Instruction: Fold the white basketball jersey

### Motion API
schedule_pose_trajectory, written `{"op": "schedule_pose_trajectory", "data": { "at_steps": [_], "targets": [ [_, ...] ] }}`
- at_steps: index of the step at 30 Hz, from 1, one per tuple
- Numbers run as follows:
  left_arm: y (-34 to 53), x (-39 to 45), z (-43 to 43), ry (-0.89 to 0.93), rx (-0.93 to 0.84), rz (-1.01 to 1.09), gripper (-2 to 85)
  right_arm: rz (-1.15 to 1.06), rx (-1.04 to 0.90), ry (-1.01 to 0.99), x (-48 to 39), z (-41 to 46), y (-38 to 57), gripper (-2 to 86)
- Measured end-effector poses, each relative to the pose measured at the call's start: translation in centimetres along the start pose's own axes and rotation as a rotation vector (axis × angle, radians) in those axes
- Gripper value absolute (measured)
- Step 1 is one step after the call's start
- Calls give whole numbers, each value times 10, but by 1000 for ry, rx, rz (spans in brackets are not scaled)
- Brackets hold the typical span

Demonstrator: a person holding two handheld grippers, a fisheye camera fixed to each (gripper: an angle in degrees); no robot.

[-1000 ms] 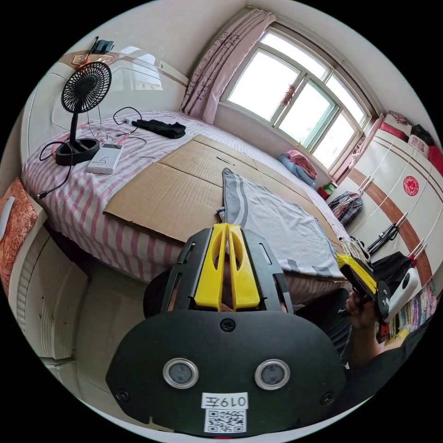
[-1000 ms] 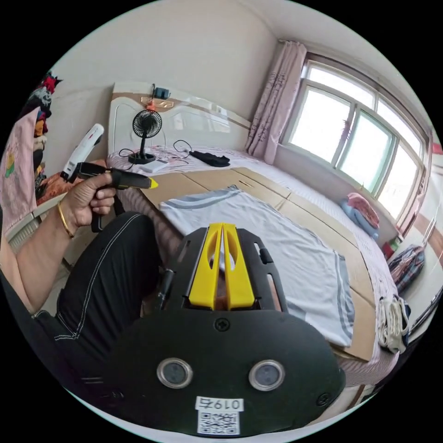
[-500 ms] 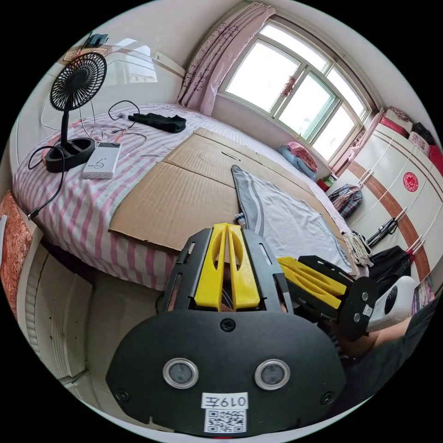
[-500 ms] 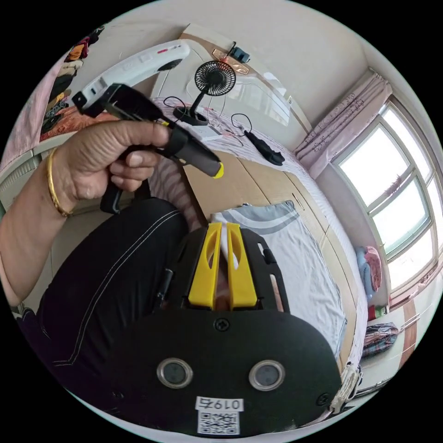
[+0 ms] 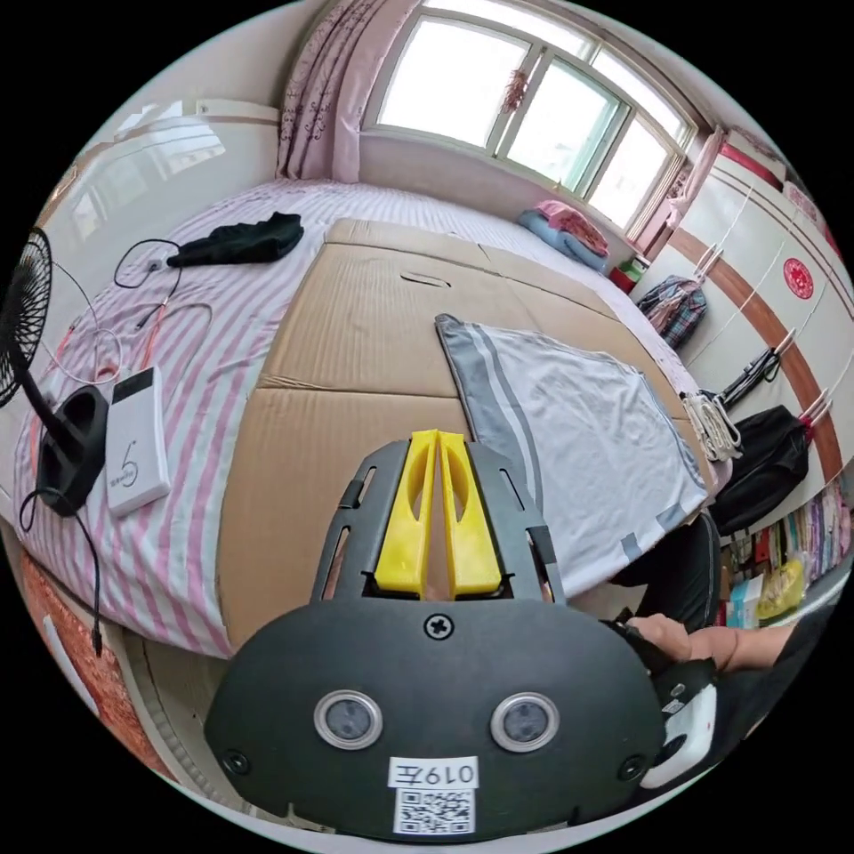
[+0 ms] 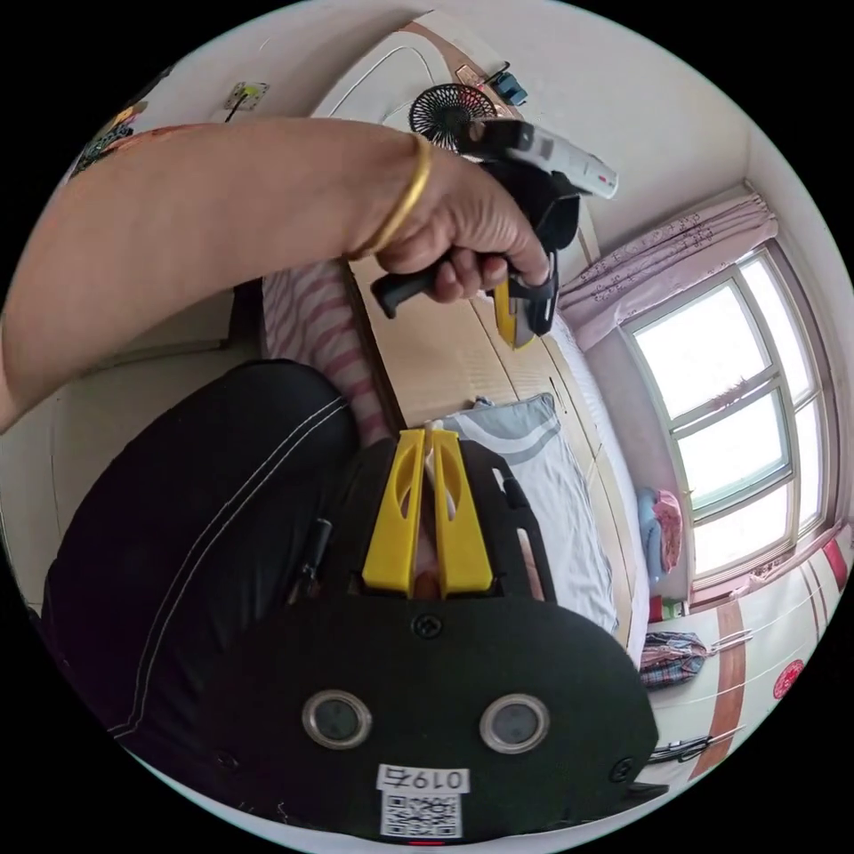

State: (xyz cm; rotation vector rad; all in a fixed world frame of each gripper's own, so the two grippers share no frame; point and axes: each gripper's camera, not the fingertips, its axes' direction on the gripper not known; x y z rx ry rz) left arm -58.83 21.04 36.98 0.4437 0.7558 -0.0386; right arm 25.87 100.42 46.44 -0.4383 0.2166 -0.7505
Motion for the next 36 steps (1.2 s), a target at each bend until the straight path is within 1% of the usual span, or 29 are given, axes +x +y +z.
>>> {"op": "schedule_pose_trajectory", "data": {
  "at_steps": [1, 3, 5, 9, 13, 14, 18, 23, 29, 36],
  "targets": [
    [-9, -5, 7, 38, -18, -4, 29, -1, 1, 3, -5, 10, 7, -6],
    [-47, -25, 37, 192, -95, -42, 50, 2, 0, 4, -12, 25, 17, -7],
    [-74, -35, 58, 242, -128, -74, 60, 9, -1, -2, -19, 43, 29, -8],
    [-131, -40, 101, 130, -131, -107, 58, 21, -1, -23, -26, 67, 46, -9],
    [-171, -42, 135, 160, -112, -125, 57, 40, -2, -39, -30, 89, 63, -9],
    [-184, -40, 146, 162, -136, -120, 57, 44, -1, -41, -31, 95, 67, -9],
    [-216, -29, 174, 16, -212, -80, 45, 46, -2, -37, -36, 108, 77, -9],
    [-232, -22, 187, -19, -248, -44, 24, 53, 0, -36, -38, 120, 87, -9],
    [-237, -24, 194, -1, -215, -49, 17, 49, 1, -35, -38, 123, 90, -10],
    [-235, -14, 194, -39, -204, -44, 18, 41, 2, -26, -34, 115, 86, -10]
  ]
}}
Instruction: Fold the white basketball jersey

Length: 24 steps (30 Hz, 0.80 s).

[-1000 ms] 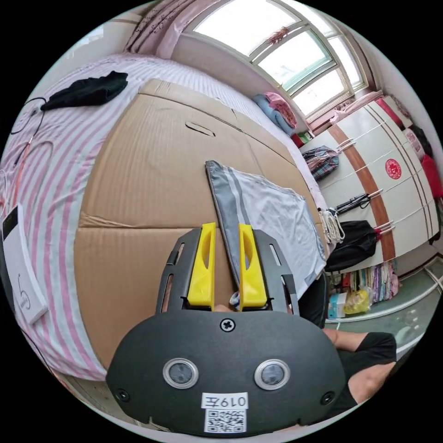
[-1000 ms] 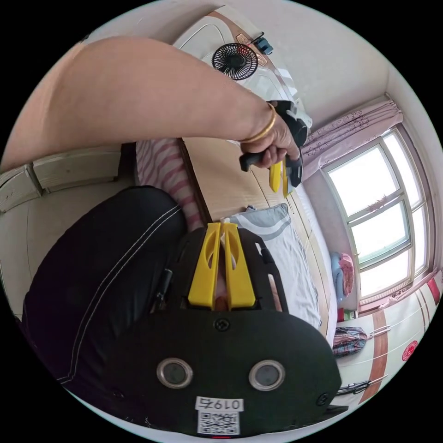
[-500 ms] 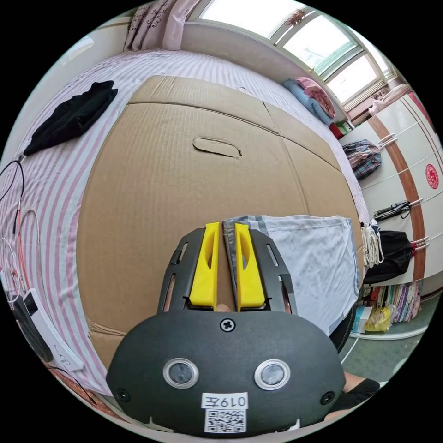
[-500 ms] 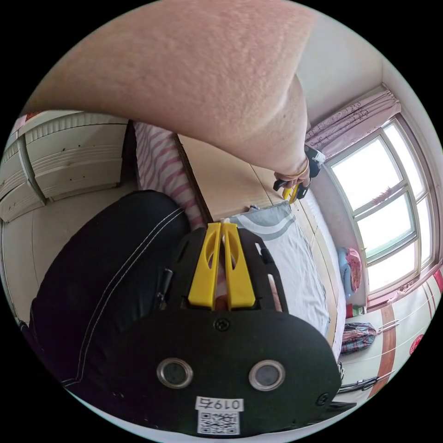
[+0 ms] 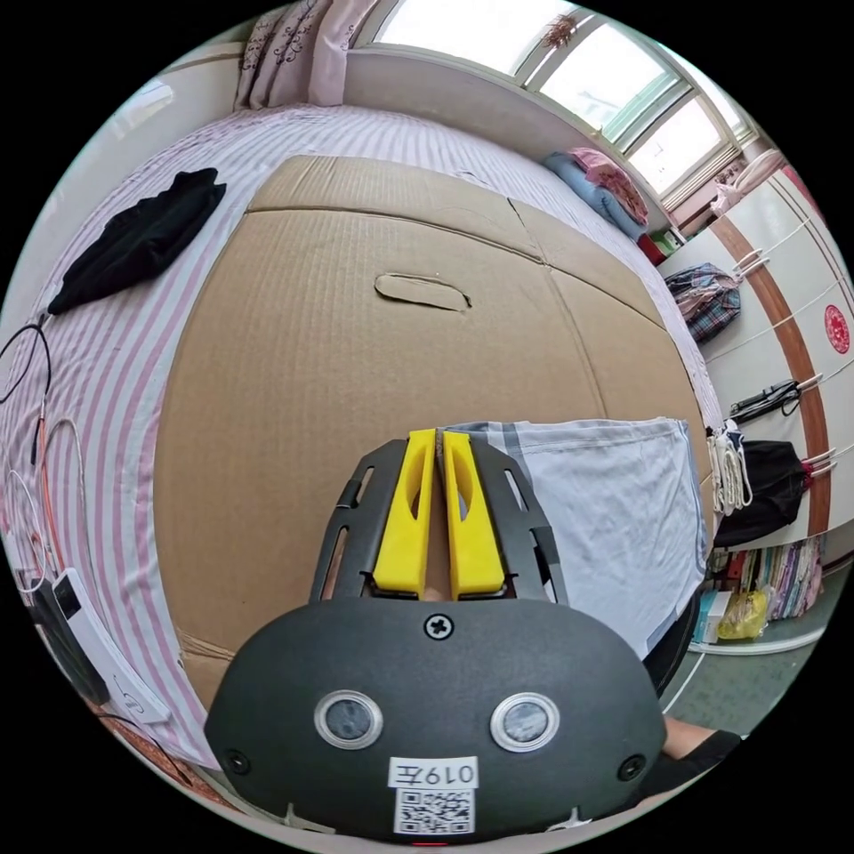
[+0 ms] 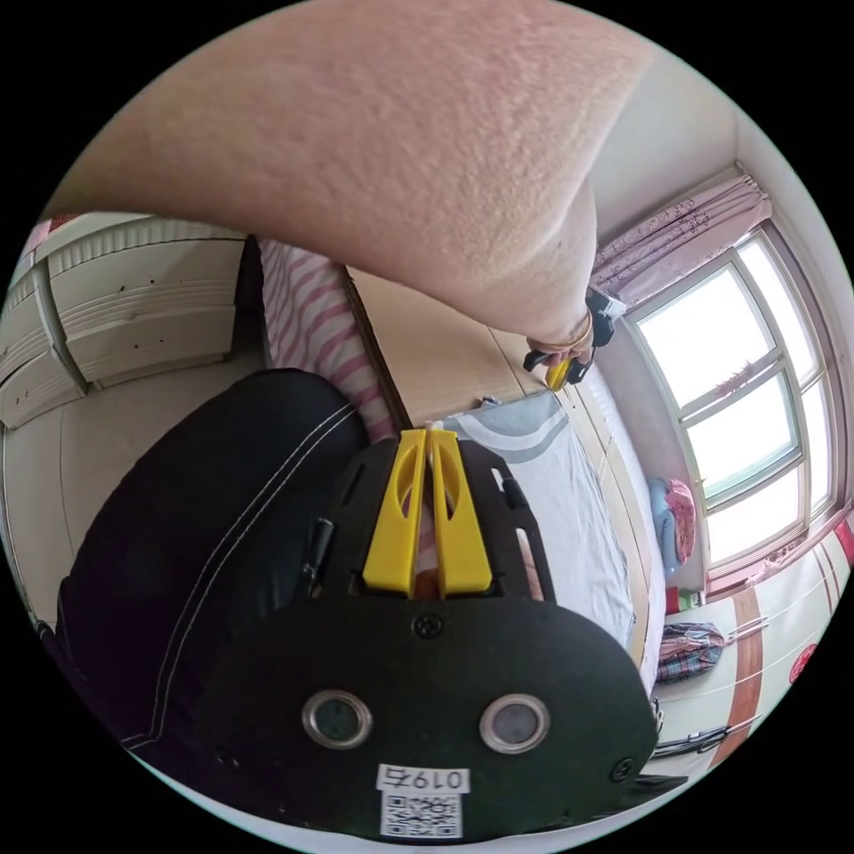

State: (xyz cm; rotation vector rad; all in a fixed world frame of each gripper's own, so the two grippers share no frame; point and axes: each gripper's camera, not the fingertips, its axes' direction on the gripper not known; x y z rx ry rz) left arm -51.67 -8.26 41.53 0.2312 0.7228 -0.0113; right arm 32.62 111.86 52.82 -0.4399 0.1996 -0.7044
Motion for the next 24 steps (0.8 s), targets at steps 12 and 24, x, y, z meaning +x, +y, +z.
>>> {"op": "schedule_pose_trajectory", "data": {
  "at_steps": [12, 24],
  "targets": [
    [14, 11, -31, 29, 32, 64, 89, -4, 8, 14, 16, -53, -36, 30],
    [134, 10, -143, 169, 232, 35, 70, 56, 91, 57, 64, -174, -89, 45]
  ]
}}
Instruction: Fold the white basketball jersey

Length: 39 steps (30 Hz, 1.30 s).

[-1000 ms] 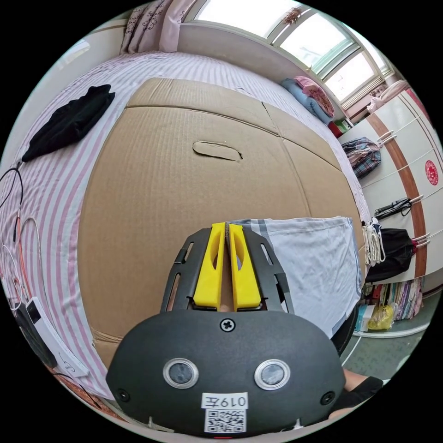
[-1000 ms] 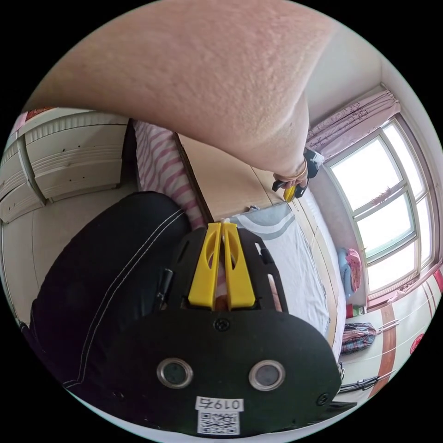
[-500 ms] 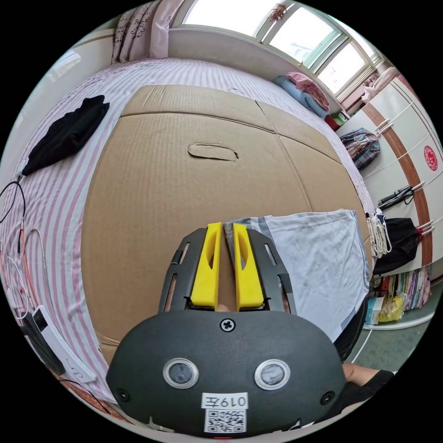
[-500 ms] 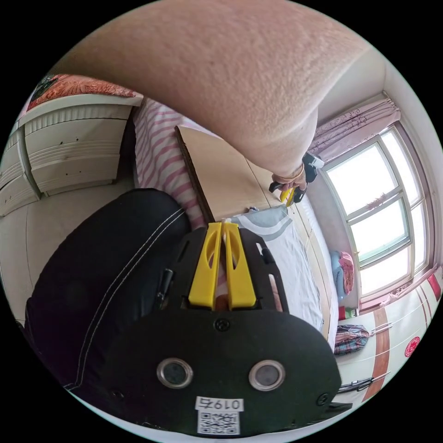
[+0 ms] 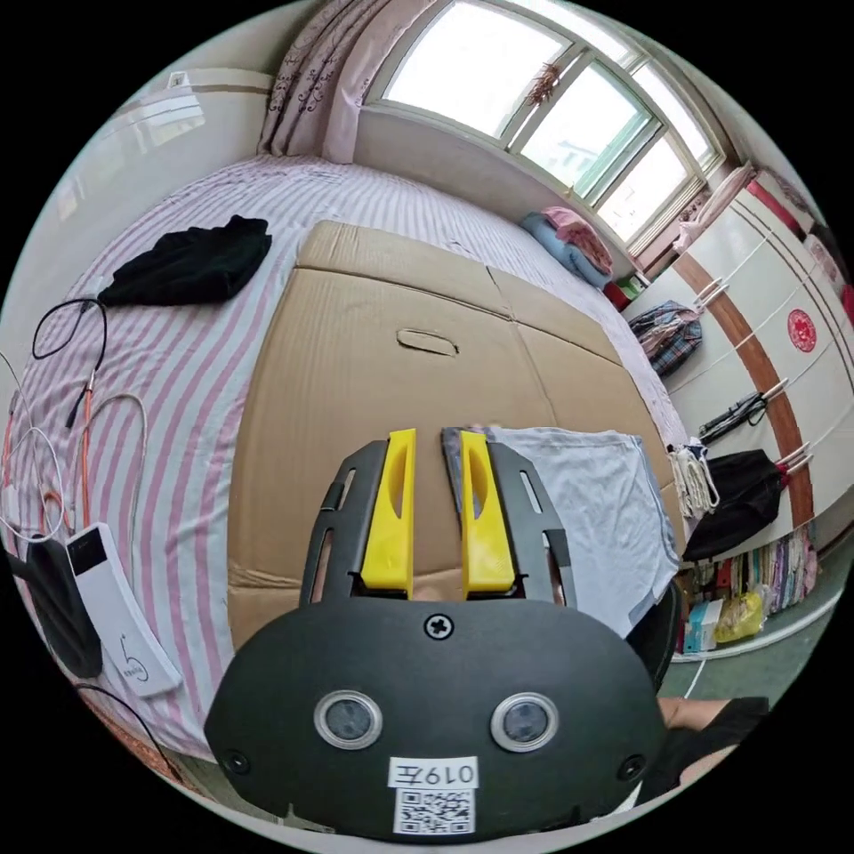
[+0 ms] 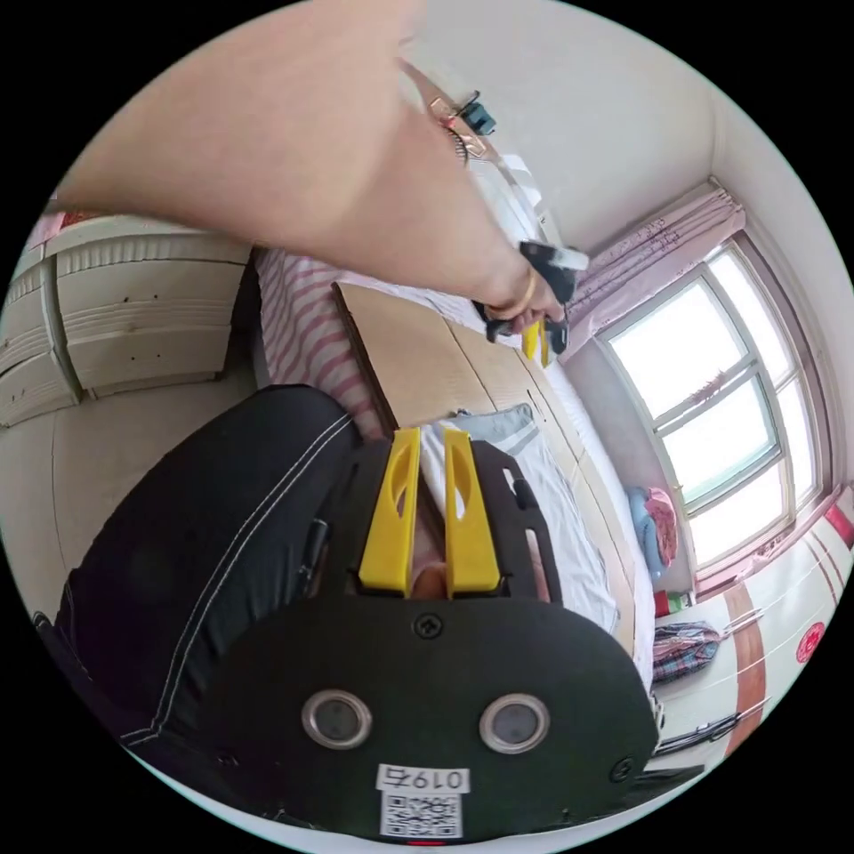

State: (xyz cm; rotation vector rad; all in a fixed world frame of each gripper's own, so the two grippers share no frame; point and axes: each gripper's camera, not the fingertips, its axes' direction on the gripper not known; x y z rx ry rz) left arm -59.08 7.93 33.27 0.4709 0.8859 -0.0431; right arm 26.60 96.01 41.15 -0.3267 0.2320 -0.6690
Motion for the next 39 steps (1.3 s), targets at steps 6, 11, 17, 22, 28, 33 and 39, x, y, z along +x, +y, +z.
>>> {"op": "schedule_pose_trajectory", "data": {
  "at_steps": [6, 11, 17, 22, 28, 33, 39],
  "targets": [
    [199, 70, -73, 184, 259, 138, 54, 263, 67, -89, 89, -62, 8, 8],
    [298, 165, -75, -7, 313, 171, 30, 413, -2, 61, 163, -115, 15, -5],
    [286, 237, -48, -147, 191, 296, 37, 557, -133, -5, 251, -170, 19, 36],
    [289, 282, -23, -316, 85, 387, 24, 539, -202, 112, 273, -207, -18, 4],
    [286, 291, -38, -285, 108, 299, 12, 596, -130, 14, 333, -262, -85, -5],
    [274, 261, -50, -361, 117, 29, 15, 629, -104, -42, 366, -296, -153, -2],
    [266, 264, -59, -320, 189, 43, 19, 603, -175, 50, 413, -327, -229, -4]
  ]
}}
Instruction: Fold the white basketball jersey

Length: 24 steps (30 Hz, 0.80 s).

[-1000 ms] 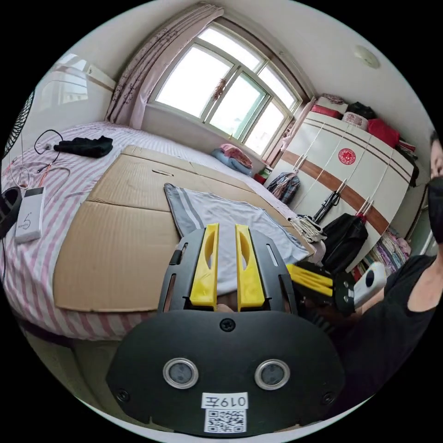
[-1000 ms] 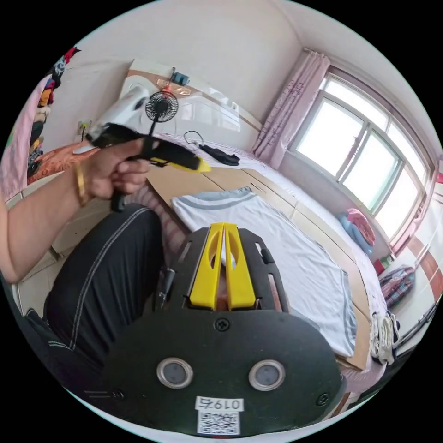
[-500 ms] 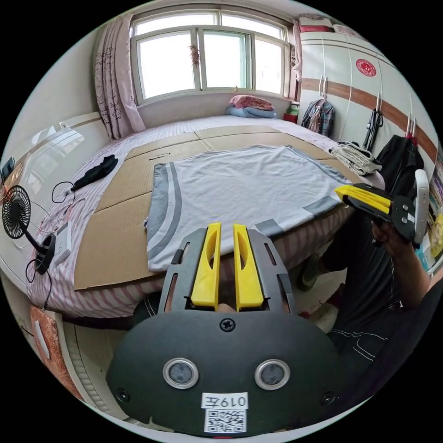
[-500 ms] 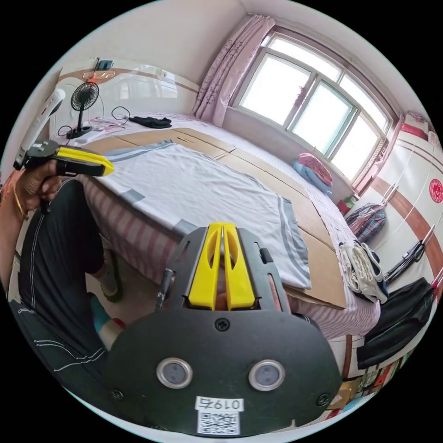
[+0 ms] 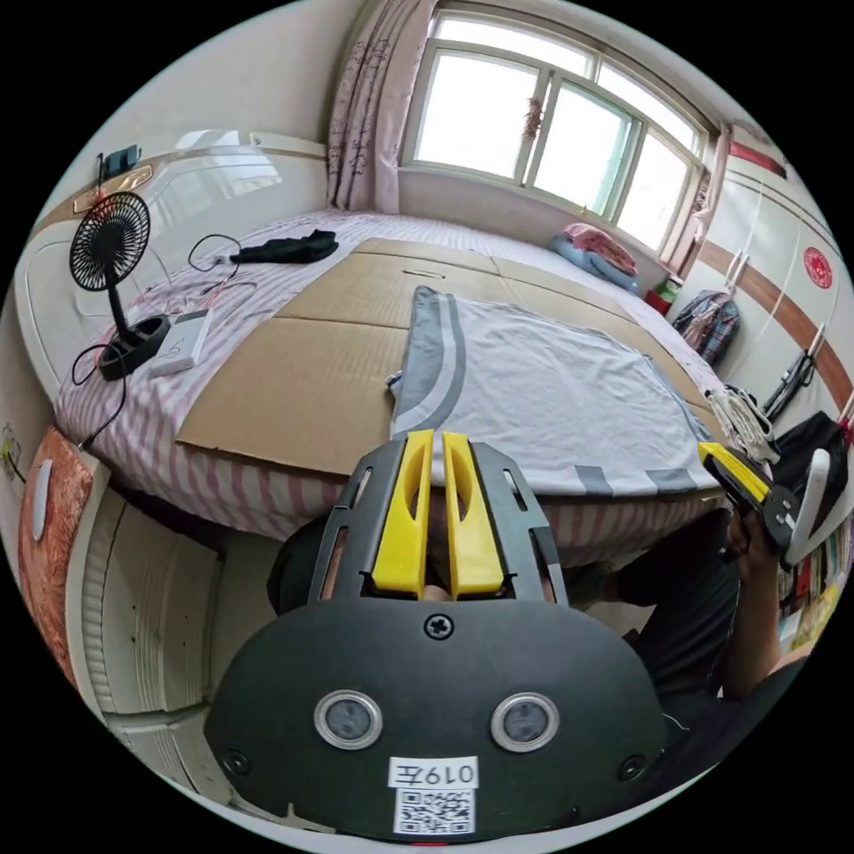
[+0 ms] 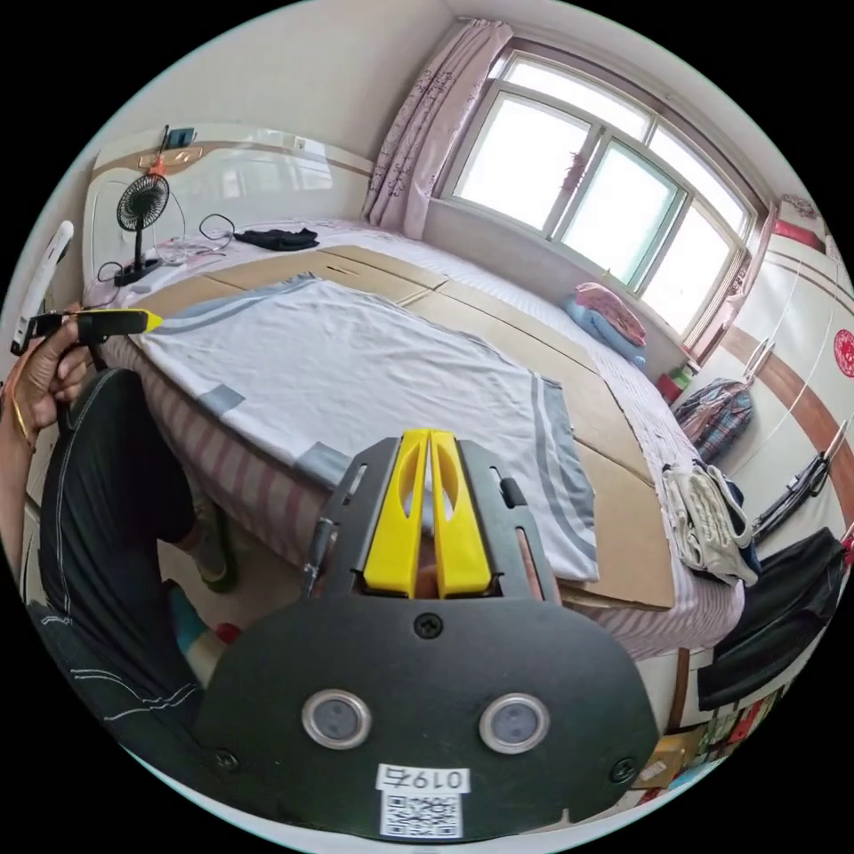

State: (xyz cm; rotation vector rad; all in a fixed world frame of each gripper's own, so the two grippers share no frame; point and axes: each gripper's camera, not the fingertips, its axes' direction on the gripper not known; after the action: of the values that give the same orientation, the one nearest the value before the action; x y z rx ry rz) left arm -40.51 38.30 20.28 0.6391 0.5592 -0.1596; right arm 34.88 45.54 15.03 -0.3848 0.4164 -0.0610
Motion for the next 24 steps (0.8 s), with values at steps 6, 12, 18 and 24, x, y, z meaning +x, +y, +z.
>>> {"op": "schedule_pose_trajectory", "data": {
  "at_steps": [6, 12, 18, 24],
  "targets": [
    [-116, 51, 24, 143, 54, 359, 17, -110, 25, -179, 79, -32, -161, -1],
    [-241, 79, 145, 173, -116, 562, 10, -181, -138, -364, 131, 10, -319, 17],
    [-309, 117, 243, 166, -228, 726, 6, -317, -286, -402, 113, 50, -428, 52],
    [-340, 133, 287, 175, -271, 805, 7, -316, -291, -407, 114, 35, -511, 49]
  ]
}}
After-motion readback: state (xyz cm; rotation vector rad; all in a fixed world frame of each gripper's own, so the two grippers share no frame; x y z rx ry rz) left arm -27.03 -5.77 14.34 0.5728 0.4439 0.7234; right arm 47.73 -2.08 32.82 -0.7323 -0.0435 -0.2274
